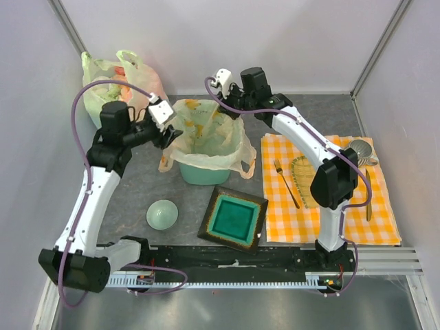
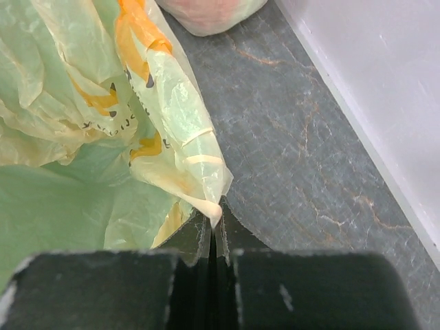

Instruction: Put the trash bags into the trash bin

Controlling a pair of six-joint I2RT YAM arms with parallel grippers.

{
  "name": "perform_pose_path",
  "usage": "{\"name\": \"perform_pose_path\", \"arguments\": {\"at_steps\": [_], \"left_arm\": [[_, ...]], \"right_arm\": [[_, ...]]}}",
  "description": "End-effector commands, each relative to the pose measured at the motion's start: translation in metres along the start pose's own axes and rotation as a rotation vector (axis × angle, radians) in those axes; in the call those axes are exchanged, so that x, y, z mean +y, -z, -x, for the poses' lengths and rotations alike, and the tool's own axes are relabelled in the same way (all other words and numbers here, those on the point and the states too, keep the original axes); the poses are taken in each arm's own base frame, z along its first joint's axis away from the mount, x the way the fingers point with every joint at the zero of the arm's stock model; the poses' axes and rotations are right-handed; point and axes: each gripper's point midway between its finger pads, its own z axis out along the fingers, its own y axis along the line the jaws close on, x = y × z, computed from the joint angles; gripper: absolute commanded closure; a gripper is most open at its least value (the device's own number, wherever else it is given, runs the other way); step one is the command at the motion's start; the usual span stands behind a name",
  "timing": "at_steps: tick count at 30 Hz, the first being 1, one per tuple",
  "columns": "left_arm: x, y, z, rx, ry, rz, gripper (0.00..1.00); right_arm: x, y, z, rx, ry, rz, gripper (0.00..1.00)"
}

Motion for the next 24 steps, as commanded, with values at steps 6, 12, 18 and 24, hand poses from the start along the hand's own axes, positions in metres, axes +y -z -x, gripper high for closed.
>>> {"name": "perform_pose_path", "arguments": {"at_steps": [6, 12, 18, 24], "left_arm": [[-0.058, 0.057, -0.015, -0.126, -0.212, -0.052, 0.49], [-0.069, 0.065, -0.035, -0.158, -0.375, 0.043, 0.49], [-0.045, 0.059, -0.046, -0.131, -0.366, 0.157, 0.50], [-0.038, 0.060, -0.040, -0.153, -0.403, 0.197, 0.50]], "right_arm": [[-0.030, -0.013, 0.047, -0.134, 0.122, -0.081, 1.00], [-0.030, -0.021, 0.036, -0.105, 0.126, -0.073, 1.00], [-0.031, -0.022, 0.033, -0.093, 0.132, -0.071, 1.00], [-0.029, -0.023, 0.033, -0.092, 0.125, -0.064, 1.00]]}}
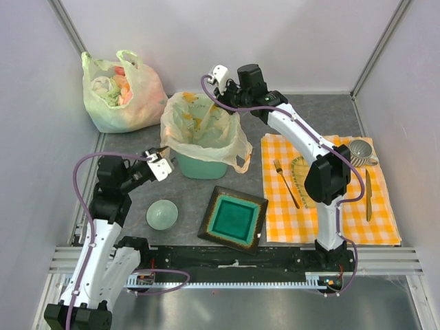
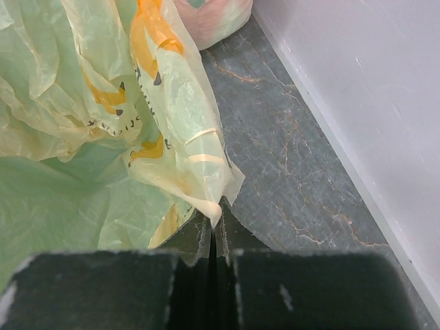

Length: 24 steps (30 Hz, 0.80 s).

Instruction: Put the trash bags into the trash bin

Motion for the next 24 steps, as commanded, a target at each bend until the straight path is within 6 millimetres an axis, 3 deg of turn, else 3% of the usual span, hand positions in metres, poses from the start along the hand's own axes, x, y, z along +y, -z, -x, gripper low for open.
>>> {"name": "perform_pose_path", "arguments": {"at_steps": [1, 11, 19, 24], "left_arm": [[0.023, 0.003, 0.018, -0.062, -0.113, 0.095, 0.50], [0.030, -0.010, 0.002, -0.035, -0.086, 0.098, 0.53], [0.014, -0.020, -0.011, -0.025, -0.052, 0.027, 0.81], [-0.001, -0.034, -0.030, 0.013, 0.005, -0.024, 0.90]], "right_arm": [[-0.015, -0.003, 0.019, -0.056, 0.071, -0.044, 1.00], [-0.015, -0.004, 0.017, -0.049, 0.062, -0.043, 1.00], [-0.024, -0.008, 0.014, -0.036, 0.045, -0.086, 1.00], [-0.030, -0.014, 0.012, -0.029, 0.031, -0.111, 1.00]]}}
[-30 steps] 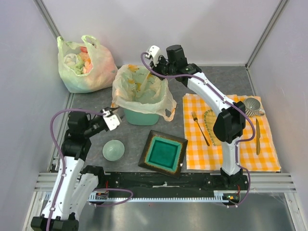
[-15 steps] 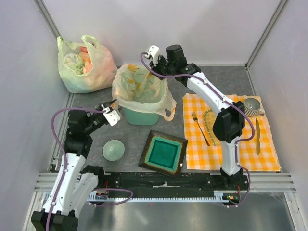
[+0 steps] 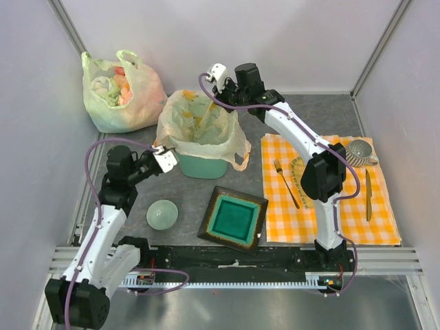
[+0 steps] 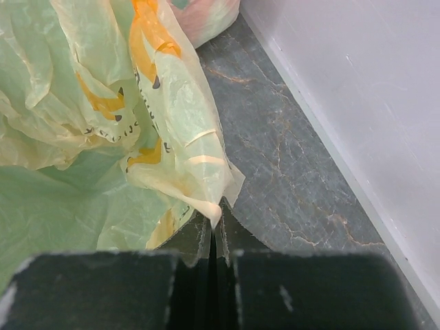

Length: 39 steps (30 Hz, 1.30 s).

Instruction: Put the trash bags into the trash bin

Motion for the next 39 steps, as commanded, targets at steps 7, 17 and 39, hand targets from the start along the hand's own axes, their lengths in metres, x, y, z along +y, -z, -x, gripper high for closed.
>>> {"name": "perform_pose_path", "arguments": {"at_steps": [7, 17, 39], "left_arm": [[-0.024, -0.018, -0.015, 0.007, 0.046, -0.072, 0.94], [-0.035, 0.006, 0.022, -0.005, 0.200, -0.155, 0.34], [0.124, 0.013, -0.062, 0.350, 0.575, 0.213, 0.58]], "right_arm": [[-0.024, -0.010, 0.016, -0.048, 0.046, -0.088, 1.00], [-0.030, -0.016, 0.033, -0.160, 0.147, -0.103, 0.84], [-0.004, 0.066, 0.115, -0.401, -0.116, -0.027, 0.02]]}}
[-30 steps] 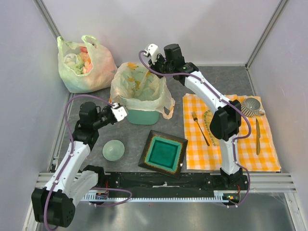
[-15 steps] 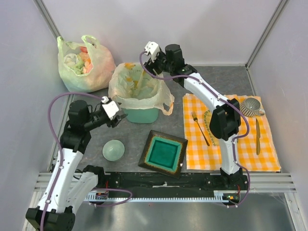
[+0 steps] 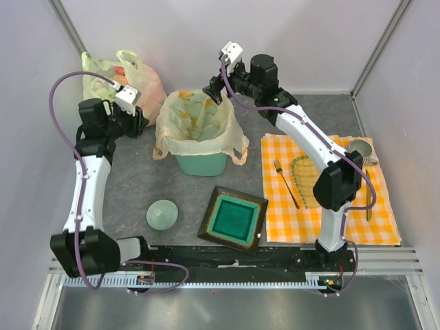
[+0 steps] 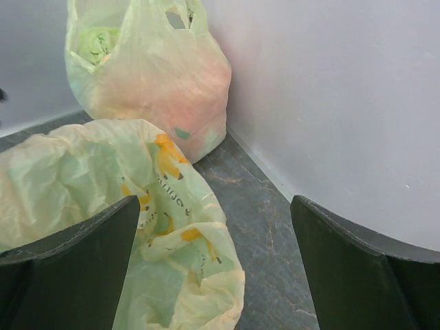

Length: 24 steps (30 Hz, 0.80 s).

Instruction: Put the trash bags into the trash bin

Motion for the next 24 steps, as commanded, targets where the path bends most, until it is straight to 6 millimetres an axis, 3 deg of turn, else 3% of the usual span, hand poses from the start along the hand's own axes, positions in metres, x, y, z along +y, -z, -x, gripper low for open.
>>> {"name": "perform_pose_path", "arguments": {"at_steps": [1, 3, 4, 7, 10, 12, 13, 19, 21, 22, 23, 24], "left_arm": [[0.007, -0.016, -0.034, 0.113, -0.040, -0.049, 0.59], [-0.001, -0.022, -0.060, 0.166, -0.065, -0.108, 0.59], [-0.015, -0.024, -0.071, 0.170, -0.070, -0.178, 0.59], [-0.037, -0.032, -0.090, 0.175, -0.122, -0.257, 0.58], [-0.064, -0.049, -0.091, 0.160, -0.117, -0.318, 0.58], [-0.069, -0.059, -0.100, 0.179, -0.089, -0.337, 0.58], [-0.083, -0.067, -0.095, 0.167, -0.084, -0.364, 0.58], [-0.078, -0.073, -0.088, 0.191, -0.021, -0.340, 0.54], [-0.077, -0.064, -0.085, 0.219, 0.010, -0.331, 0.42], [-0.069, -0.058, -0.073, 0.214, 0.045, -0.294, 0.38], [-0.064, -0.054, -0.069, 0.227, 0.073, -0.274, 0.28], [-0.067, -0.043, -0.073, 0.277, 0.120, -0.278, 0.08]], "right_arm": [[0.010, 0.025, 0.031, -0.054, -0.051, 0.020, 0.02], [0.010, 0.033, 0.023, -0.009, -0.094, 0.009, 0.02], [0.003, 0.038, 0.018, 0.013, -0.109, -0.025, 0.02], [-0.011, 0.061, -0.003, 0.090, -0.185, -0.088, 0.02], [-0.023, 0.090, -0.029, 0.147, -0.264, -0.123, 0.02], [-0.026, 0.106, -0.042, 0.172, -0.290, -0.131, 0.02], [-0.035, 0.114, -0.047, 0.180, -0.299, -0.151, 0.02], [-0.063, 0.145, -0.046, 0.185, -0.316, -0.208, 0.02], [-0.070, 0.152, -0.041, 0.173, -0.320, -0.218, 0.02], [-0.077, 0.158, -0.041, 0.167, -0.347, -0.239, 0.02], [-0.080, 0.164, -0.035, 0.156, -0.351, -0.250, 0.02], [-0.082, 0.169, -0.034, 0.152, -0.360, -0.262, 0.02]]}}
